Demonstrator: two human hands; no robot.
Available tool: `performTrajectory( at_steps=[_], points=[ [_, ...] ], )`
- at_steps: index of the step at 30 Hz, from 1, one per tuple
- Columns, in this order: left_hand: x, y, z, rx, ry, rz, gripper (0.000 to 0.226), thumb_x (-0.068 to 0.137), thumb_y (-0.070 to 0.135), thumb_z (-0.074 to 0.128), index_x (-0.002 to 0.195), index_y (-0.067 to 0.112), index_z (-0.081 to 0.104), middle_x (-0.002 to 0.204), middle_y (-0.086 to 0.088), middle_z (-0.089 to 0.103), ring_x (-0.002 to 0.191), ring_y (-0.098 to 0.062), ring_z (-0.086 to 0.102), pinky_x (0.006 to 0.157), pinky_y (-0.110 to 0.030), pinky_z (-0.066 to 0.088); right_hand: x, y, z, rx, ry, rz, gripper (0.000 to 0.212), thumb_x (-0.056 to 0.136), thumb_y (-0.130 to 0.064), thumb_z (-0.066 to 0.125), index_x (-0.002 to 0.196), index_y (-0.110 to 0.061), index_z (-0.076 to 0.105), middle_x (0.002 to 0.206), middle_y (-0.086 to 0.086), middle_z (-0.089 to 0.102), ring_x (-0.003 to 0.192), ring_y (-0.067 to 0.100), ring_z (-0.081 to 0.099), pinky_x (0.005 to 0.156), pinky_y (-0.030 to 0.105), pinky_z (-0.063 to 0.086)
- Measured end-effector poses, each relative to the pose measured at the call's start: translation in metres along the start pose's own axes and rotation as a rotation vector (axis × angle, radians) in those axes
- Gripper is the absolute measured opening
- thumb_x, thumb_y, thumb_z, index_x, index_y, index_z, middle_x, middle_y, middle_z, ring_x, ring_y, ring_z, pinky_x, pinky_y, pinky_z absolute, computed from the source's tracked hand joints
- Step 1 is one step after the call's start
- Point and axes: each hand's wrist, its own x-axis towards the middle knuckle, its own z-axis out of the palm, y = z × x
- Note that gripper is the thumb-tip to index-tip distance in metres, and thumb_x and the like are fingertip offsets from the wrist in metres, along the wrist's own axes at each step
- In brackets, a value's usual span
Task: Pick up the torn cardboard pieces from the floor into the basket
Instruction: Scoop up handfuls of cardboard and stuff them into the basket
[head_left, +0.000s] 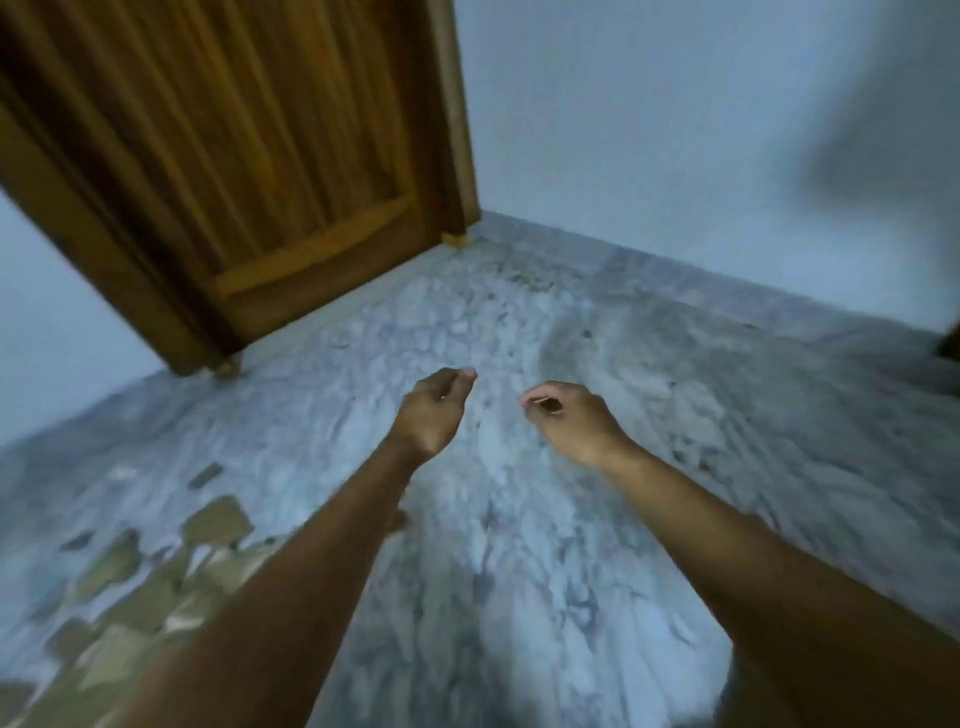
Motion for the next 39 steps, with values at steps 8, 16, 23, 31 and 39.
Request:
performTrajectory(
  at_steps=[8,16,23,31,39],
  points=[
    [-0.084,-0.12,-0.165,0.095,0.13,-0.199,0.061,0.087,0.07,0.042,0.118,0.022,0.066,0.122,-0.004,0.066,0.118,-0.027,0.059,0.103,-0.043,0.046,-0.013,-0.1,0.154,-0.129,-0.358,-0.174,0.019,0.095,-0.033,0.061,0.11,-0.027,0.071,0.109,-0.005,0.071,0.099,0.014,0.068,0.09,0.03,0.055],
    [-0.086,-0.191,-0.246,0.139,0.087,-0.206,0.037,0.096,0.05,0.05,0.118,0.023,0.065,0.124,0.001,0.064,0.115,-0.019,0.058,0.095,-0.029,0.044,-0.002,-0.139,0.261,-0.275,-0.458,-0.146,0.021,0.093,-0.037,0.063,0.112,-0.03,0.067,0.121,-0.002,0.067,0.109,0.018,0.064,0.092,0.031,0.053],
    [-0.081,-0.259,-0.264,0.146,0.004,-0.289,0.033,0.09,0.038,0.066,0.116,0.017,0.066,0.114,-0.002,0.069,0.103,-0.016,0.065,0.084,-0.022,0.051,0.011,-0.122,0.332,-0.561,-0.588,-0.053,0.044,0.079,-0.048,0.067,0.12,-0.034,0.059,0.127,-0.003,0.061,0.111,0.024,0.061,0.091,0.037,0.053],
    [-0.057,-0.356,-0.206,0.247,-0.099,-0.394,0.069,0.069,0.035,0.083,0.127,0.008,0.057,0.124,-0.008,0.064,0.116,-0.022,0.061,0.086,-0.016,0.043,0.039,-0.02,0.403,-0.671,-0.546,0.03,0.095,0.05,-0.074,0.057,0.132,-0.025,0.054,0.139,0.003,0.05,0.132,0.027,0.047,0.104,0.04,0.044],
    [-0.056,-0.435,-0.146,0.583,0.009,-0.431,0.11,0.055,0.06,0.078,0.146,0.039,0.02,0.144,0.001,0.039,0.121,-0.033,0.053,0.096,-0.051,0.048,0.024,0.022,0.455,-0.651,-0.321,0.168,0.108,0.068,-0.076,0.067,0.15,-0.019,0.024,0.142,0.011,0.038,0.124,0.035,0.044,0.091,0.044,0.046]
  ],
)
